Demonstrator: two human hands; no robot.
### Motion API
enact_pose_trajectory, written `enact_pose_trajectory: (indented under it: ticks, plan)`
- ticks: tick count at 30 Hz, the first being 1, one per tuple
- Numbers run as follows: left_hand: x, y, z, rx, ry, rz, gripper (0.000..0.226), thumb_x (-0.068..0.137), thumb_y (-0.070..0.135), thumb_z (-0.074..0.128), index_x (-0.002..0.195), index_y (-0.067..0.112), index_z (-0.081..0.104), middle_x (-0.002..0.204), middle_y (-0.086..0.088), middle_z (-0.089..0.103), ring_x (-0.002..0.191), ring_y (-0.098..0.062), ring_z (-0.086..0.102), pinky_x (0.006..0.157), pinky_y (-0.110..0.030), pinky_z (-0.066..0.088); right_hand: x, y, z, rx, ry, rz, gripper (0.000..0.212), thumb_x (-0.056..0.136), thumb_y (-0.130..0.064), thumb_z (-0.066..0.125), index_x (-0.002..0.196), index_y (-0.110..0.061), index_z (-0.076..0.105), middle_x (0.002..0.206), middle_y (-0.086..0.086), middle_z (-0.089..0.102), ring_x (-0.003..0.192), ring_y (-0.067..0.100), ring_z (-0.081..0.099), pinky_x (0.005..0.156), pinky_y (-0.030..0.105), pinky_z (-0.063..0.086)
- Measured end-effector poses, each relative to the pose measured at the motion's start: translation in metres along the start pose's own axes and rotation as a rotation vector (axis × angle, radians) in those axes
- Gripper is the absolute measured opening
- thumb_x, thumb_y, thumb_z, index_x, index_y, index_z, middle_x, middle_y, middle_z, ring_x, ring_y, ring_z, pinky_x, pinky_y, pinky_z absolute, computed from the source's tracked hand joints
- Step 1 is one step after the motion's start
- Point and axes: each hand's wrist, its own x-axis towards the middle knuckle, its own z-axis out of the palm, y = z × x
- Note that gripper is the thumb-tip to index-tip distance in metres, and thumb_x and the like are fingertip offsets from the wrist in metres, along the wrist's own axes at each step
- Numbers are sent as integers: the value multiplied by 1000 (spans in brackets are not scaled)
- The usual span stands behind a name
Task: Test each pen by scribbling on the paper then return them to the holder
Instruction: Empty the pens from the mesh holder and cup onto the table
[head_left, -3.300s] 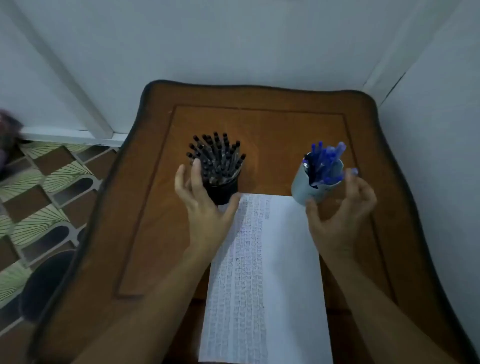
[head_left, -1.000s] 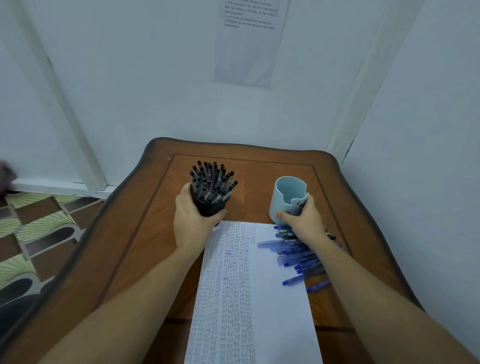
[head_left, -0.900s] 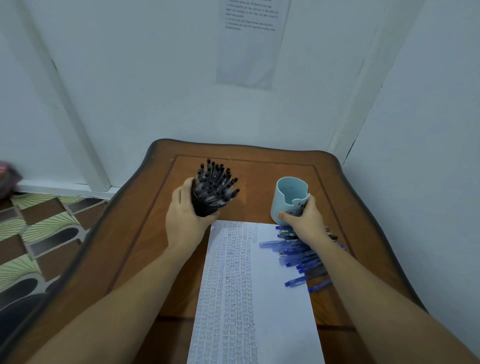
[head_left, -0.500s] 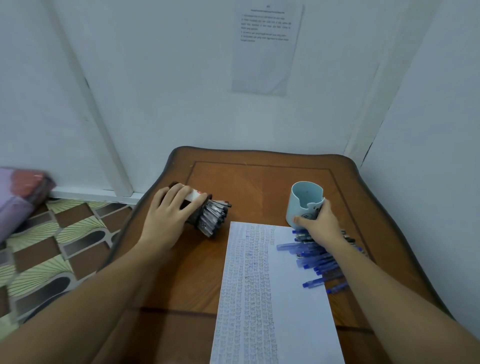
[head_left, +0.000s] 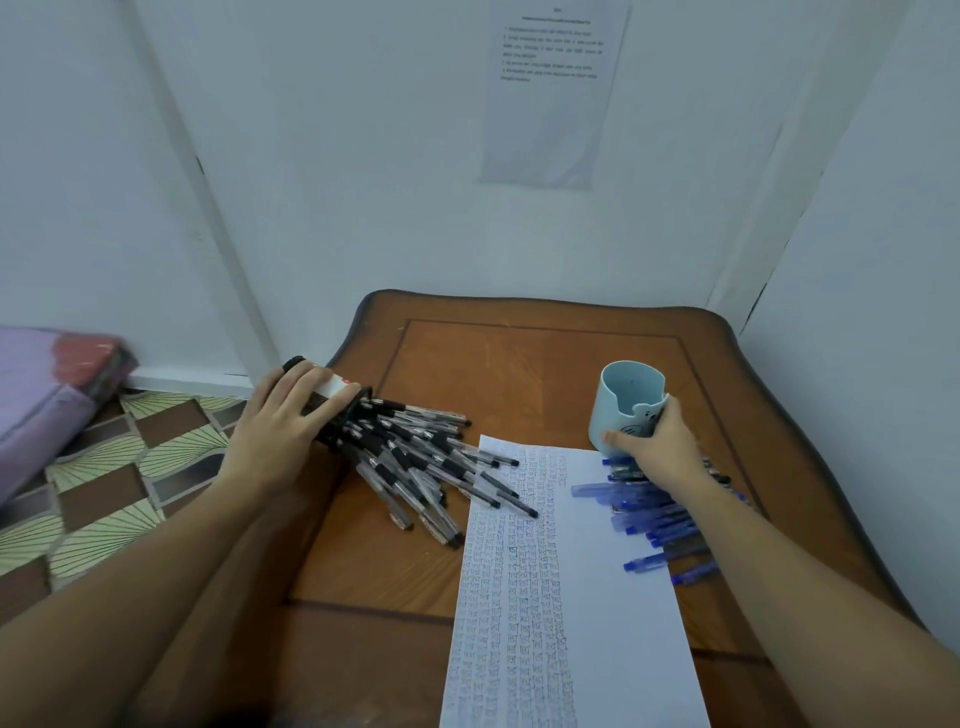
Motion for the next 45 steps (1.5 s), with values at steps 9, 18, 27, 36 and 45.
enact_pose_trajectory:
  ticks: [9, 18, 27, 36, 45]
  plan:
    - [-6, -29, -20, 67, -2, -80, 88, 51, -15, 77, 130, 12, 51, 123, -28, 52, 122, -48, 43, 116, -33, 1, 1, 1, -1, 6, -13, 3, 76, 76, -14, 85, 137, -14, 39, 122, -1, 54, 109, 19, 54, 92, 36, 48]
    - [55, 22, -18, -267, -4, -304, 84, 65, 28, 88, 137, 15, 47, 125, -16, 52, 111, -36, 51, 94, -51, 43, 1, 1, -2, 37, -20, 11, 74, 76, -14, 85, 135, -15, 41, 121, -1, 57, 108, 20, 56, 86, 32, 46]
    - [142, 164, 25, -1205, -132, -596, 86, 59, 20, 91, 125, 27, 37, 128, 1, 52, 115, -14, 50, 92, -26, 43, 9, 0, -2, 29, -35, 16, 74, 76, -15, 85, 135, -19, 41, 122, -2, 59, 111, 19, 59, 85, 29, 48]
    - [142, 192, 74, -1299, -220, -686, 86, 60, 16, 90, 121, 29, 30, 127, -1, 52, 117, -18, 51, 101, -35, 44, 28, 0, 8, 8, -43, 5, 79, 74, -17, 87, 139, -19, 41, 128, -2, 59, 116, 18, 57, 91, 31, 47]
    - [142, 189, 65, -1292, -267, -690, 90, 57, 20, 92, 125, 30, 34, 128, 1, 54, 118, -18, 52, 103, -40, 45, 22, -6, 5, -63, -67, 32, 78, 76, -18, 85, 141, -17, 42, 139, 0, 55, 123, 18, 53, 94, 30, 45]
